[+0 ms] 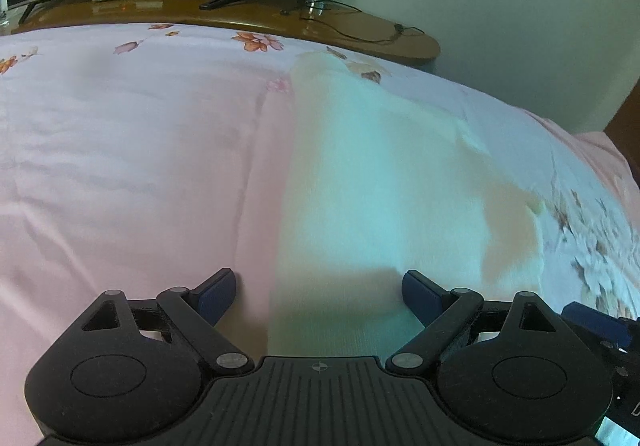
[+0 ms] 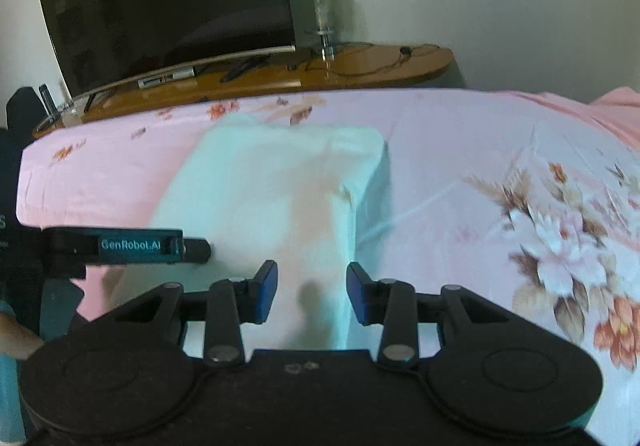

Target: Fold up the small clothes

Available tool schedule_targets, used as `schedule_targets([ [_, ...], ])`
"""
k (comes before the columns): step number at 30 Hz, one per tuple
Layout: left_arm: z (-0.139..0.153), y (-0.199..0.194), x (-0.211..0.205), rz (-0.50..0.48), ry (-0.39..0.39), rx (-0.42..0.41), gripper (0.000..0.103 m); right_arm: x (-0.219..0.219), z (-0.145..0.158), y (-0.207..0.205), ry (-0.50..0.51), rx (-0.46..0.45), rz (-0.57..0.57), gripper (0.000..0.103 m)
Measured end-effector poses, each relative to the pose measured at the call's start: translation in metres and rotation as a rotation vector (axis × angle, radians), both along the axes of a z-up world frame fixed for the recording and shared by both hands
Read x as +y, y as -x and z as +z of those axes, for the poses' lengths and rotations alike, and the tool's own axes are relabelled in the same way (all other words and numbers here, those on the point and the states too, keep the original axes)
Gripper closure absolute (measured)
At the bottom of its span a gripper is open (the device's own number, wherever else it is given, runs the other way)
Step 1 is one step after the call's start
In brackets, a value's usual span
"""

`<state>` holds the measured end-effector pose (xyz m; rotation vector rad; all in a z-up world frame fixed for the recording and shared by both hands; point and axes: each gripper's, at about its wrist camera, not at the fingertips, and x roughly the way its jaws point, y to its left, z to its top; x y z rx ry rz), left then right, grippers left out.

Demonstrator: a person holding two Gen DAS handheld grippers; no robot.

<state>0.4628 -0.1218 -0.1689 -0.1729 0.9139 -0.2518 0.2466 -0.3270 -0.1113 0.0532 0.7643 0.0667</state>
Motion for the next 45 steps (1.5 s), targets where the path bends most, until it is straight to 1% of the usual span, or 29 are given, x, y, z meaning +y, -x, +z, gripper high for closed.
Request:
schedule_targets([
  [3,-0.001,0.014,0.000,-0.034,-0.017,-0.018,0.013,-0.001,-0.002,0.015,0.009,-0.007,-0.014,0.066],
  [4,-0.002,0.017,0.000,-0.041,-0.022,-0.026,0.013,-0.002,-0.005,0.018,0.023,0.003,-0.022,0.068],
  [5,-0.002,0.020,0.001,-0.047,-0.024,-0.031,0.013,-0.003,-0.012,0.019,0.023,0.035,-0.036,0.069],
  [6,-0.002,0.021,0.001,-0.053,-0.022,-0.032,0.013,-0.007,-0.020,0.019,0.000,0.072,-0.043,0.071],
  [7,-0.001,0.023,0.002,-0.057,-0.022,-0.033,0.013,-0.010,-0.025,0.020,-0.026,0.091,-0.050,0.074],
  [9,0.000,0.026,0.004,-0.067,-0.019,-0.033,0.013,-0.015,-0.026,0.024,-0.076,0.087,-0.071,0.075],
  [10,0.000,0.027,0.006,-0.073,-0.018,-0.033,0.013,-0.015,-0.024,0.024,-0.087,0.084,-0.067,0.081],
  [11,0.000,0.029,0.007,-0.075,-0.015,-0.033,0.013,-0.013,-0.023,0.025,-0.084,0.082,-0.059,0.085],
  [12,-0.001,0.031,0.008,-0.078,-0.012,-0.037,0.013,-0.010,-0.024,0.025,-0.071,0.084,-0.056,0.085],
  [14,-0.002,0.035,0.007,-0.093,-0.028,-0.057,0.013,-0.010,-0.034,0.025,-0.057,0.102,-0.050,0.085],
  [15,-0.002,0.037,0.006,-0.097,-0.036,-0.061,0.013,-0.013,-0.036,0.025,-0.079,0.098,-0.065,0.086],
  [16,0.000,0.037,0.007,-0.093,-0.031,-0.054,0.013,-0.016,-0.034,0.024,-0.096,0.104,-0.080,0.082],
  [19,0.005,0.034,0.012,-0.076,-0.001,-0.025,0.013,-0.016,-0.024,0.026,-0.098,0.074,-0.079,0.081],
  [22,0.008,0.033,0.016,-0.060,0.017,-0.009,0.013,-0.023,-0.014,0.027,-0.166,0.055,-0.102,0.069],
  [23,0.009,0.031,0.016,-0.060,0.019,-0.004,0.013,-0.024,-0.011,0.027,-0.184,0.049,-0.108,0.067],
  [24,0.010,0.031,0.017,-0.060,0.020,0.001,0.013,-0.025,-0.009,0.026,-0.185,0.047,-0.111,0.066],
  [26,0.012,0.030,0.019,-0.056,0.025,0.003,0.013,-0.022,-0.006,0.025,-0.169,0.045,-0.104,0.058],
  [30,0.020,0.027,0.023,-0.046,0.038,-0.013,0.013,-0.018,-0.002,0.020,-0.161,0.054,-0.091,0.054],
  [31,0.022,0.025,0.023,-0.047,0.040,-0.015,0.013,-0.018,-0.001,0.019,-0.166,0.054,-0.091,0.052],
  [33,0.027,0.021,0.024,-0.051,0.041,-0.019,0.013,-0.018,0.003,0.015,-0.178,0.050,-0.092,0.047],
  [35,0.031,0.015,0.024,-0.050,0.039,-0.024,0.013,-0.018,0.006,0.012,-0.184,0.042,-0.094,0.040],
  [37,0.034,0.009,0.025,-0.045,0.046,-0.025,0.013,-0.018,0.009,0.007,-0.198,0.040,-0.094,0.035],
  [41,0.034,-0.005,0.027,-0.040,0.074,-0.019,0.013,-0.018,0.011,-0.007,-0.205,0.038,-0.089,0.033],
  [45,0.025,-0.025,0.026,-0.035,0.096,-0.005,0.013,-0.023,0.003,-0.028,-0.237,0.057,-0.096,0.033],
])
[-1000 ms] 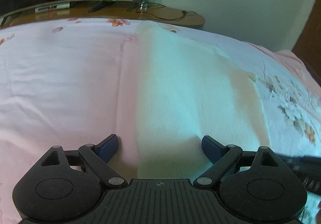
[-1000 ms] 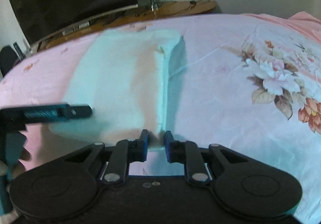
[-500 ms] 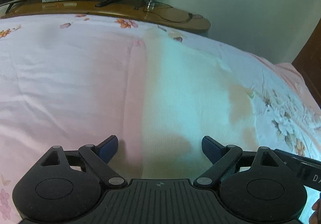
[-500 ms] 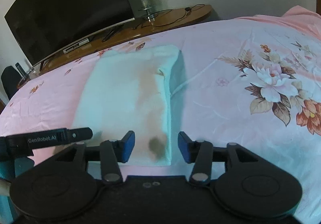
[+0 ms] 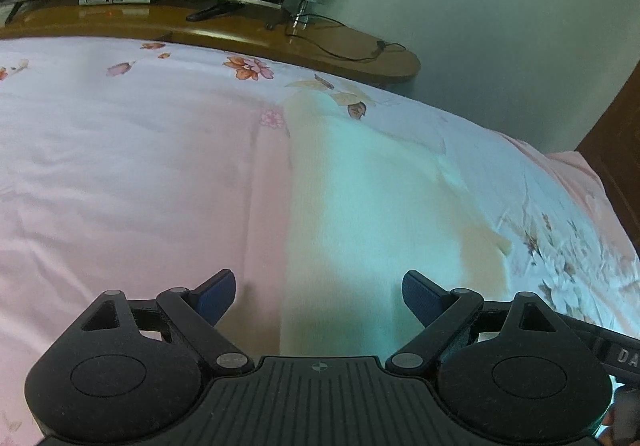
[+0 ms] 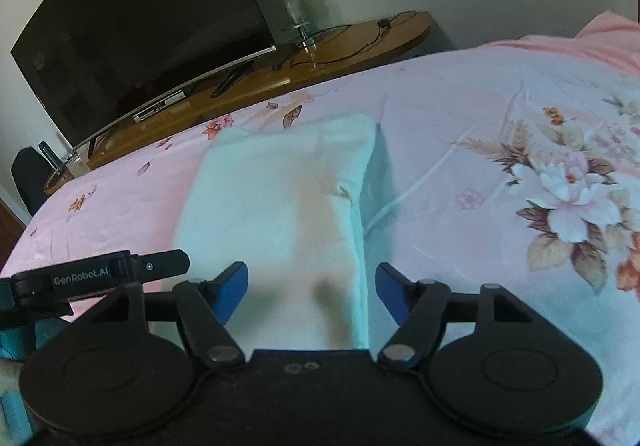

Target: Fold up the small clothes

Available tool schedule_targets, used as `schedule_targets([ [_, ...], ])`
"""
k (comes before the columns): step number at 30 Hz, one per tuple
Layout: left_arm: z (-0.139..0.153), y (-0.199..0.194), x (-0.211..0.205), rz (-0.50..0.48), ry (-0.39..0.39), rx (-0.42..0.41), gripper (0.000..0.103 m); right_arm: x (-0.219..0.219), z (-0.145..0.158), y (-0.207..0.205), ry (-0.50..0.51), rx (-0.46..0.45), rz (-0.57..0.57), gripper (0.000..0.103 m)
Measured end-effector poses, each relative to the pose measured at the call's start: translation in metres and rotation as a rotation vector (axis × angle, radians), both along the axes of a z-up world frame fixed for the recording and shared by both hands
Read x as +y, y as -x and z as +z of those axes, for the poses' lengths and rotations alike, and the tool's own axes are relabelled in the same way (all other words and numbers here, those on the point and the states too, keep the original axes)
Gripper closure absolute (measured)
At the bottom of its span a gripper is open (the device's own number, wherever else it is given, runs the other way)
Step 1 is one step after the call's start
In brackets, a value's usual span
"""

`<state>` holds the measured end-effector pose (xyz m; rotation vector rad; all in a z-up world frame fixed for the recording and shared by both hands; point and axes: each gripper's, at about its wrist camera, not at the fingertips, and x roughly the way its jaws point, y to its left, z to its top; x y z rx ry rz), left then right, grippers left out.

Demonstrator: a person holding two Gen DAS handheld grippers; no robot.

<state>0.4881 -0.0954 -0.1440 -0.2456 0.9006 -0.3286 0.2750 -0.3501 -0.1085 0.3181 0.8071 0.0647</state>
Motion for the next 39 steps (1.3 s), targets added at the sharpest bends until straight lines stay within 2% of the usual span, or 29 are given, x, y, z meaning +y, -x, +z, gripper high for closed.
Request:
schedule_targets([
  [8,-0.030,-0.036,0.001,-0.014,0.136,0.061,0.013,-0.018,-0.031,-0.050,-0.084,0.052,-0.007,0.029],
  [12,-0.037,-0.041,0.001,-0.036,0.186,0.032,0.013,-0.026,-0.047,-0.067,-0.135,0.061,0.000,0.030],
  [15,-0.040,-0.045,-0.002,-0.050,0.202,0.023,0.014,-0.027,-0.051,-0.072,-0.156,0.033,0.019,0.029],
  [18,-0.040,-0.049,-0.005,-0.077,0.235,0.031,0.014,-0.026,-0.052,-0.076,-0.167,0.014,0.030,0.038],
  [20,-0.040,-0.050,-0.007,-0.095,0.253,0.042,0.030,-0.028,-0.054,-0.079,-0.201,0.017,0.032,0.046],
  [25,-0.042,-0.053,-0.005,-0.096,0.287,0.057,0.030,-0.035,-0.054,-0.078,-0.243,0.016,0.049,0.054],
  [30,-0.046,-0.057,0.001,-0.118,0.315,0.068,0.030,-0.046,-0.055,-0.076,-0.279,0.032,0.090,0.053],
  [31,-0.047,-0.057,0.001,-0.117,0.320,0.064,0.026,-0.047,-0.056,-0.076,-0.288,0.031,0.092,0.053],
  [32,-0.048,-0.056,0.002,-0.129,0.339,0.059,0.010,-0.049,-0.057,-0.077,-0.303,0.031,0.085,0.052],
  [33,-0.051,-0.057,0.001,-0.159,0.384,0.051,0.003,-0.049,-0.059,-0.078,-0.316,0.028,0.077,0.052],
  [34,-0.053,-0.058,0.001,-0.174,0.410,0.045,0.000,-0.048,-0.060,-0.080,-0.321,0.024,0.071,0.052],
  [35,-0.053,-0.057,0.000,-0.170,0.402,0.038,0.000,-0.047,-0.060,-0.082,-0.322,0.020,0.068,0.052],
  [39,-0.046,-0.055,-0.014,-0.204,0.315,0.020,0.001,-0.044,-0.060,-0.085,-0.336,0.021,0.063,0.056],
])
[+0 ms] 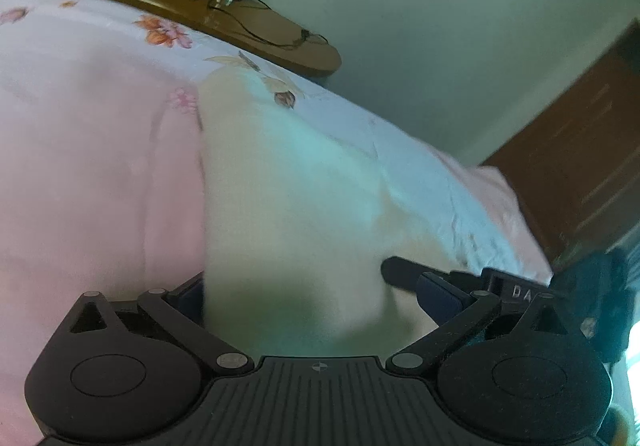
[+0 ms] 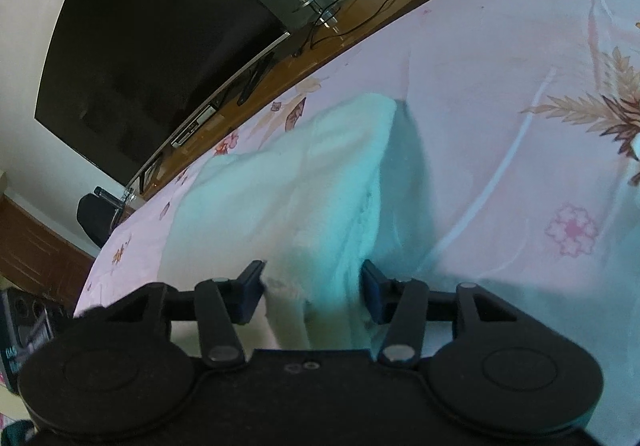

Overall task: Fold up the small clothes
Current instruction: 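Grasp the edge of the folded white sweater with the left gripper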

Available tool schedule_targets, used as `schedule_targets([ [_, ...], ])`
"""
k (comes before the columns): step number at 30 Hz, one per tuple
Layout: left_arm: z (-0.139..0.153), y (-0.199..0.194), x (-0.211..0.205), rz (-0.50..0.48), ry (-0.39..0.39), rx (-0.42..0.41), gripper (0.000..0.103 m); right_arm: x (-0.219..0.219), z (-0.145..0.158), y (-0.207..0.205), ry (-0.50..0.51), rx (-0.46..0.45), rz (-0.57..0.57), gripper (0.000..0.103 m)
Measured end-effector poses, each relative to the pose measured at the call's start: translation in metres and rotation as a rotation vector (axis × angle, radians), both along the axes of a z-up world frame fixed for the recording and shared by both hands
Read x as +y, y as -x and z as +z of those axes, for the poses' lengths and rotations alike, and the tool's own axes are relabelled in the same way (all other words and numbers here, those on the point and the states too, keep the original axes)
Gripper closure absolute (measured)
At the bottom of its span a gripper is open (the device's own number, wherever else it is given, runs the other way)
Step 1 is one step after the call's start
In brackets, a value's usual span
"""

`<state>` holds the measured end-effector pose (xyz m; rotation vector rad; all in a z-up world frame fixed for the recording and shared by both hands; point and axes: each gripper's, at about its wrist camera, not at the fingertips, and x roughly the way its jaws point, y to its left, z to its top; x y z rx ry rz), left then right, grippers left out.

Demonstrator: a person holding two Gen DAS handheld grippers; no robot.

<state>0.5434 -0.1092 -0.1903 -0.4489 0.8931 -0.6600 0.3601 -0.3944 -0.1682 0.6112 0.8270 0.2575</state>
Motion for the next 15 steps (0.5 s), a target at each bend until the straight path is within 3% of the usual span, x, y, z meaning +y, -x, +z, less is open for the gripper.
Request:
schedule_targets([
  [3,0.000,-0.002,0.003,0.014,0.024,0.020,0.008,-0.003,-0.002,0.003,-0.034,0.002,0.005,0.063],
  [7,-0.006,-0.007,0.021,0.084,0.052,0.059,0.047,-0.004,-0.003,0.000,-0.036,0.002,0.015,0.063],
  [10,-0.011,-0.009,0.029,0.090,0.087,0.083,0.053,-0.003,-0.004,-0.002,-0.037,-0.007,0.016,0.060],
  [15,-0.008,-0.005,0.025,0.093,0.072,0.073,0.061,0.000,-0.003,-0.004,-0.022,-0.010,0.023,0.060],
])
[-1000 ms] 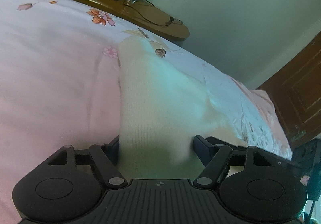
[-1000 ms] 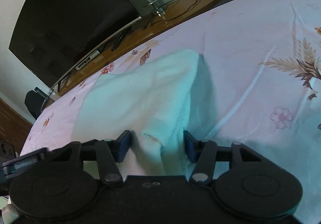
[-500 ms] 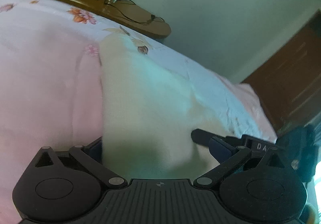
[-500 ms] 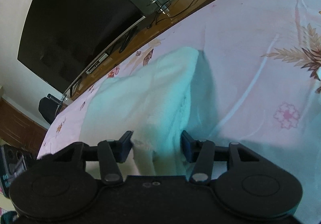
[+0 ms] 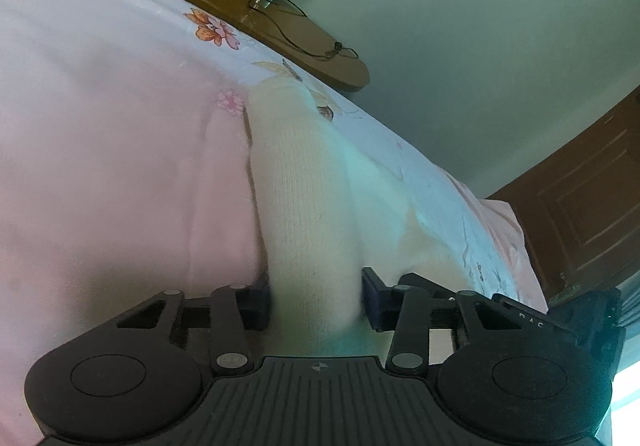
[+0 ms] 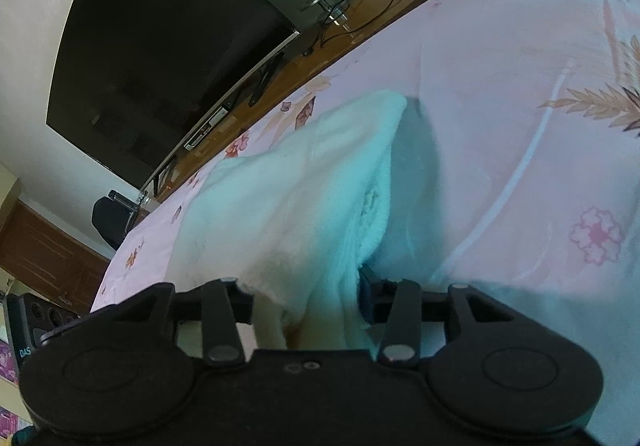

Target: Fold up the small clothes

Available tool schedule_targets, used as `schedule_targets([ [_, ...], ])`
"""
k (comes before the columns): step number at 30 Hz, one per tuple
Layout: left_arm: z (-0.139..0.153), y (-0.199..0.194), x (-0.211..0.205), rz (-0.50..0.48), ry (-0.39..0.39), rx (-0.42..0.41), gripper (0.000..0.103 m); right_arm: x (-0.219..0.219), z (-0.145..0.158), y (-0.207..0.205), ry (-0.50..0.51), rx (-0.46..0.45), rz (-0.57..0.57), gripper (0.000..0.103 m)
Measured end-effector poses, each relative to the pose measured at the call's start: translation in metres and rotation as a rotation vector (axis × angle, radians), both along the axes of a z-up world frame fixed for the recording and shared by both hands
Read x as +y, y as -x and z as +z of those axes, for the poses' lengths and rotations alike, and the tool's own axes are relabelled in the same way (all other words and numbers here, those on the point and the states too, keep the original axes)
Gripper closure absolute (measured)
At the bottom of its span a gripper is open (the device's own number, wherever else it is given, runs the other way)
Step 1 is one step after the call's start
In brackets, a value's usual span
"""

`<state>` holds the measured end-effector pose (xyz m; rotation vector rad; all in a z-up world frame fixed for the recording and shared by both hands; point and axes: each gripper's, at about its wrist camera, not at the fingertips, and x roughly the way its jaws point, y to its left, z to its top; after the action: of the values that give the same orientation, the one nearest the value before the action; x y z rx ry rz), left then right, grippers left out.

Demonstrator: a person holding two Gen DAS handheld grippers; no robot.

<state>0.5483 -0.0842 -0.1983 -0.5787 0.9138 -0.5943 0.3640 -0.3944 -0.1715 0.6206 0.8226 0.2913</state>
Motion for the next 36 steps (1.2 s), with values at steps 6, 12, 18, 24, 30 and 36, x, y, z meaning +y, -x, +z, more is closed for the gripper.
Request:
schedule_targets([
  [6,0.011,0.005,-0.008,0.005,-0.068,-0.031,0.064,0.006,0.007,0.008,0.033,-0.024,-0.015,0.068],
  [12,0.029,0.013,-0.006,-0.006,-0.096,-0.069,0.066,0.020,0.026,0.010,0.068,-0.066,-0.003,0.069],
  [18,0.054,0.030,0.017,0.001,-0.104,-0.110,0.066,0.045,0.054,0.022,0.075,-0.099,0.023,0.070],
  [24,0.077,0.048,0.065,0.015,-0.103,-0.140,0.066,0.087,0.080,0.038,0.087,-0.137,0.048,0.070],
  [30,0.092,0.056,0.122,0.072,-0.137,-0.150,0.066,0.138,0.094,0.036,0.088,-0.152,0.103,0.070],
  [36,0.089,0.051,0.177,0.134,-0.166,-0.150,0.066,0.191,0.090,0.022,0.068,-0.148,0.155,0.070],
])
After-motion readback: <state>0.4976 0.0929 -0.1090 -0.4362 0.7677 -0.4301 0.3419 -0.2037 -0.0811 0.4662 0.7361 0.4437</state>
